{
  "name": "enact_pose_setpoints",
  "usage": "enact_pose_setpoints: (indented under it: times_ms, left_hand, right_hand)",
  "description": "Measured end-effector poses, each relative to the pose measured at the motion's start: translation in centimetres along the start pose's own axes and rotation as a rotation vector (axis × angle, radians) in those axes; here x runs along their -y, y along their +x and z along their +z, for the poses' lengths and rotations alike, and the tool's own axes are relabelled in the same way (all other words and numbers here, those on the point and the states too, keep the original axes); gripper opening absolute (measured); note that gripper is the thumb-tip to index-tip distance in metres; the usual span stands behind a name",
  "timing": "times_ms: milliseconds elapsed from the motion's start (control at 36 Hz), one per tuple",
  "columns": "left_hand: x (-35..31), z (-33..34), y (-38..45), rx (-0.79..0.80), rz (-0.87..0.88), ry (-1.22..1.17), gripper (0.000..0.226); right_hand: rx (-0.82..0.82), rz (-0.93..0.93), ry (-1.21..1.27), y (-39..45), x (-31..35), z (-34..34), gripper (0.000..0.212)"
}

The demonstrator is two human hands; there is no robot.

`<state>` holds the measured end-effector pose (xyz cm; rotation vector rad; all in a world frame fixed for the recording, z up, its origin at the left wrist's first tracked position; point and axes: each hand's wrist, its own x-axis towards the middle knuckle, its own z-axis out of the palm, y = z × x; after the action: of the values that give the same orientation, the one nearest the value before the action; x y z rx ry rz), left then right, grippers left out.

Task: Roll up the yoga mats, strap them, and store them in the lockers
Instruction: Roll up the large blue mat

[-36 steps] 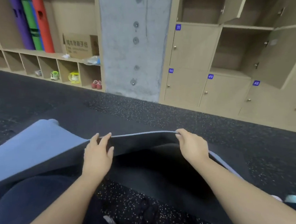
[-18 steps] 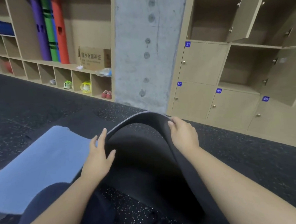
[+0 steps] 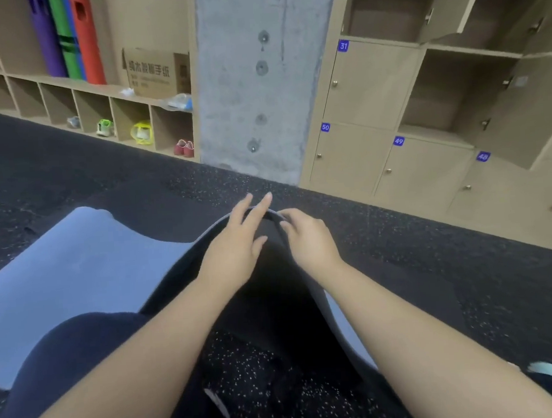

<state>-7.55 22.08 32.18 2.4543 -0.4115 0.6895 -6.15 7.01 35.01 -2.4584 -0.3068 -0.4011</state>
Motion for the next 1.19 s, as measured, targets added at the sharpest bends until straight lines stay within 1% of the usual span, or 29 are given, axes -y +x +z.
enact_pose_setpoints:
  times_ms: [56, 111, 167, 222, 306, 361, 500, 556, 639, 694, 778, 833, 889, 972, 1028, 1139, 1194]
  left_hand:
    - [-0.2, 0.4, 1.1, 0.131, 0.008, -0.043, 0.06]
    - [-0.6, 0.9, 1.8, 0.187, 0.0, -0.001, 0.05]
    - [-0.9, 1.3, 2.0, 0.187, 0.016, 0.042, 0.045]
    - [-0.9, 1.7, 1.9, 0.168, 0.014, 0.065, 0.047]
    - [-0.5, 1.9, 2.1, 0.152, -0.049, 0.061, 0.051]
    - [-0.2, 1.8, 2.4, 0.154, -0.081, 0.069, 0.053]
    - [1.1, 0.5, 3.4, 0.146, -0.214, 0.068, 0.056]
    - [1.7, 0.1, 3.6, 0.148, -0.239, 0.069, 0.054]
    - [2.0, 0.2, 3.4, 0.153, -0.217, 0.102, 0.045]
    - [1.9, 0.5, 3.1, 0.102, -0.202, 0.114, 0.034]
    - [2.0, 0.7, 2.9, 0.034, -0.212, 0.163, 0.022]
    - [2.0, 0.8, 2.7, 0.047, -0.193, 0.198, 0.021]
    - [2.0, 1.2, 2.5, 0.057, -0.175, 0.215, 0.022]
    - [1.6, 1.7, 1.8, 0.038, -0.181, 0.228, 0.023]
    - [1.2, 1.9, 1.3, 0.025, -0.18, 0.203, 0.022]
    - [0.5, 2.3, 0.6, -0.007, -0.193, 0.111, 0.02]
    - [0.0, 2.4, 0.4, -0.041, -0.183, 0.072, 0.017]
  right_hand:
    - [0.002, 0.009, 0.0, -0.6, -0.1, 0.2, 0.031]
    - [0.005, 0.021, 0.004, -1.2, -0.4, 0.3, 0.033]
    - [0.028, 0.037, -0.003, -1.9, -0.9, 0.3, 0.037]
    - [0.099, 0.064, -0.047, -2.7, -1.5, 0.4, 0.043]
    - [0.2, 0.137, -0.137, -4.0, -2.6, 0.3, 0.052]
    - [0.219, 0.184, -0.153, -4.9, -3.4, 0.1, 0.053]
    - [0.225, 0.216, -0.31, -6.4, -6.0, -1.2, 0.051]
    - [0.223, 0.225, -0.403, -6.9, -7.0, -1.8, 0.047]
    - [0.188, 0.19, -0.493, -7.5, -7.9, -2.3, 0.034]
    - [0.162, 0.154, -0.508, -7.6, -7.9, -2.2, 0.03]
    - [0.092, 0.155, -0.449, -7.5, -7.7, -2.1, 0.031]
    - [0.002, 0.197, -0.305, -7.0, -7.4, -2.4, 0.033]
    - [-0.059, 0.227, -0.159, -6.4, -6.8, -2.8, 0.038]
    - [-0.075, 0.209, -0.019, -5.4, -5.8, -3.1, 0.052]
    - [-0.071, 0.19, 0.0, -4.9, -5.1, -3.2, 0.059]
    - [-0.093, 0.153, 0.039, -3.9, -3.7, -3.0, 0.059]
    - [-0.114, 0.12, 0.111, -3.2, -3.1, -2.4, 0.065]
